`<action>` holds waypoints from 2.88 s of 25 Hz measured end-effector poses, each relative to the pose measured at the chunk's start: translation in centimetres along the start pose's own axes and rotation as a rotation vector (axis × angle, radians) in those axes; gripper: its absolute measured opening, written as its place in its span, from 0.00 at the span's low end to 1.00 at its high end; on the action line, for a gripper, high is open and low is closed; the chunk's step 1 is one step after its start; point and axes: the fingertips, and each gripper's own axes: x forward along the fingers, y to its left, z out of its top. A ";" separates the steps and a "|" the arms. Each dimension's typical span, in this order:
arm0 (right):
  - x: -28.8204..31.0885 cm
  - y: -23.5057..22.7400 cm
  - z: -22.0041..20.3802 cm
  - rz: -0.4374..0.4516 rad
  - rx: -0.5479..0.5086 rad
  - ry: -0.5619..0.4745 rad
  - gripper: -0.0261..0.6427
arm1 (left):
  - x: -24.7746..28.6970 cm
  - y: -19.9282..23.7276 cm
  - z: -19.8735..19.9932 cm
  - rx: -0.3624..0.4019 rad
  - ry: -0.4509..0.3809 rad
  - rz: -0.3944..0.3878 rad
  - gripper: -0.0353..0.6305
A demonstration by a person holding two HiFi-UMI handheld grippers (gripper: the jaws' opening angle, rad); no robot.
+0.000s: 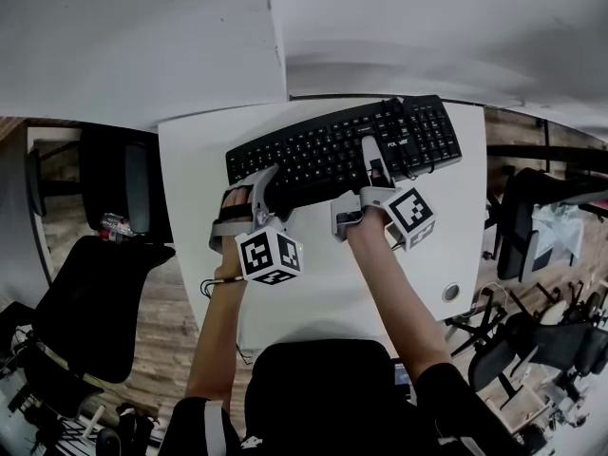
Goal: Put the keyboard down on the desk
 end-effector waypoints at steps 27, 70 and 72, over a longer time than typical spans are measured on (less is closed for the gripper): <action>0.6 -3.6 -0.9 -0.038 0.093 0.172 0.22 | 0.6 0.4 -0.5 0.036 0.078 -0.101 0.49; -9.2 -2.5 -1.5 -0.047 -0.780 0.721 0.28 | 1.9 1.1 -0.5 0.113 0.066 -0.110 0.49; -9.4 -2.1 -1.2 -0.025 -1.013 0.746 0.28 | 1.9 1.1 -0.5 0.118 0.068 -0.108 0.49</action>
